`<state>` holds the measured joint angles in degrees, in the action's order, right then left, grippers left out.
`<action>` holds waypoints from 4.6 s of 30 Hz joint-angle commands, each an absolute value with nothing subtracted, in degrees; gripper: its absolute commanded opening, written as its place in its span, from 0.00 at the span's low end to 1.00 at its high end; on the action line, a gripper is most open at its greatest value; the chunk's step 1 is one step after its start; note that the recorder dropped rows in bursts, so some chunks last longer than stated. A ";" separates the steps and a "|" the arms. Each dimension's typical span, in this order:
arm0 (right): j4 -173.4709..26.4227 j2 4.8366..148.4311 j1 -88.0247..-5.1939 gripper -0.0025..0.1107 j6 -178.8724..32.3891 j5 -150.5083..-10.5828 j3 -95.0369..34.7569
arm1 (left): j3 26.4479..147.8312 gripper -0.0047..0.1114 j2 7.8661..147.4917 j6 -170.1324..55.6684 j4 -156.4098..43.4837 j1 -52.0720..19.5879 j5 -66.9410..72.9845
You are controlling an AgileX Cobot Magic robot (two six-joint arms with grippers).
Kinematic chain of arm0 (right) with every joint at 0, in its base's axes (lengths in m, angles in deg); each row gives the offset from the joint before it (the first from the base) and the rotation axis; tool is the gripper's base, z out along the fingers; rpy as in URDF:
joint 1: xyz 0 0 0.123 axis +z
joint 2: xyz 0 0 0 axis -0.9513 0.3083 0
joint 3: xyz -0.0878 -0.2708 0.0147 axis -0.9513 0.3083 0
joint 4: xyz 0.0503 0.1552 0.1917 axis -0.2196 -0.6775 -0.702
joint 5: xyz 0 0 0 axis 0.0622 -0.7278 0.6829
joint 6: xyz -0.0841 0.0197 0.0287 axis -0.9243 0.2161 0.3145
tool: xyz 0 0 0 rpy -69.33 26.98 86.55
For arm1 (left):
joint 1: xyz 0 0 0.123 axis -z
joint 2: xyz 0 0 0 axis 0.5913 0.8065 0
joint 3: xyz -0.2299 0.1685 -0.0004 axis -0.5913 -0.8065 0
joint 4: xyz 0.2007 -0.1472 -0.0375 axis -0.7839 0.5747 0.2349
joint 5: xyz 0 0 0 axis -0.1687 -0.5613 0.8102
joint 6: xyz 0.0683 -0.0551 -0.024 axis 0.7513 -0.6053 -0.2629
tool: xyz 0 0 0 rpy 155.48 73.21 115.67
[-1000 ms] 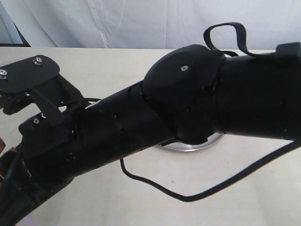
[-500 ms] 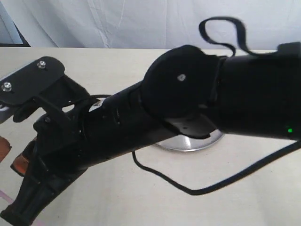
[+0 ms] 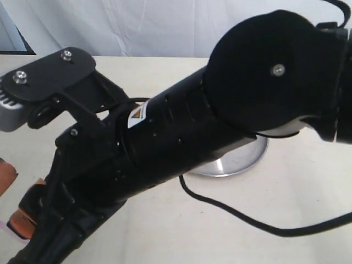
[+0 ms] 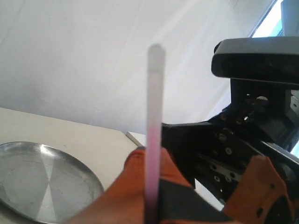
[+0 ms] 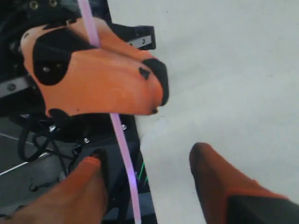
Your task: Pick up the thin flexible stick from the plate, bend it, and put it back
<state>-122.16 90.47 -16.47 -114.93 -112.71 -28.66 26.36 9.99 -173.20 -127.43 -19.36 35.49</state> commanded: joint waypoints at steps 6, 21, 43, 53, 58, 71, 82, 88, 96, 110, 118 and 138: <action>-128.44 92.94 -15.98 0.52 -114.79 -113.21 -28.97 | 26.45 0.04 9.92 -173.52 -127.83 -19.05 37.63; -127.79 98.45 -10.79 0.05 -115.50 -98.24 -28.97 | 26.45 0.04 9.92 -173.66 -123.55 -19.05 40.42; -125.25 99.14 -10.79 0.02 -115.95 -100.40 -28.97 | 26.45 0.17 9.92 -173.40 -118.91 -19.05 35.44; -125.02 98.29 -10.79 0.02 -115.95 -105.01 -28.97 | 26.45 0.14 9.92 -173.28 -118.92 -19.05 33.48; -125.19 96.20 -10.79 0.02 -115.95 -109.09 -28.97 | 26.45 0.04 9.92 -173.04 -121.80 -19.05 32.45; -124.41 93.49 -10.79 0.02 -115.95 -109.22 -28.97 | 26.45 0.04 9.92 -173.24 -124.99 -19.05 31.52; -124.00 94.39 -10.79 0.02 -115.95 -110.71 -28.97 | 26.45 0.04 9.92 -173.06 -124.85 -19.05 31.01; -124.36 92.86 -10.79 0.02 -115.95 -111.36 -28.97 | 26.45 0.04 9.92 -173.18 -128.46 -19.05 29.60; -122.10 92.50 -10.79 0.02 -115.95 -110.54 -28.97 | 26.45 0.04 9.92 -173.18 -125.08 -19.05 28.46; -98.15 95.76 -18.18 0.02 -96.25 -102.80 -28.97 | 26.45 0.47 9.92 -173.07 -125.10 -19.05 18.39; -79.67 98.18 -35.52 0.02 -81.01 -103.49 -28.97 | 26.45 0.42 9.92 -173.07 -132.57 -19.05 9.34; -81.26 120.38 -50.86 0.02 -80.03 -93.69 -28.97 | 26.45 0.42 9.92 -157.00 -139.99 -19.05 0.00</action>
<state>-82.04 119.76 -50.37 -80.13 -94.84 -28.80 26.70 10.03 -161.81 -139.34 -19.36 -1.70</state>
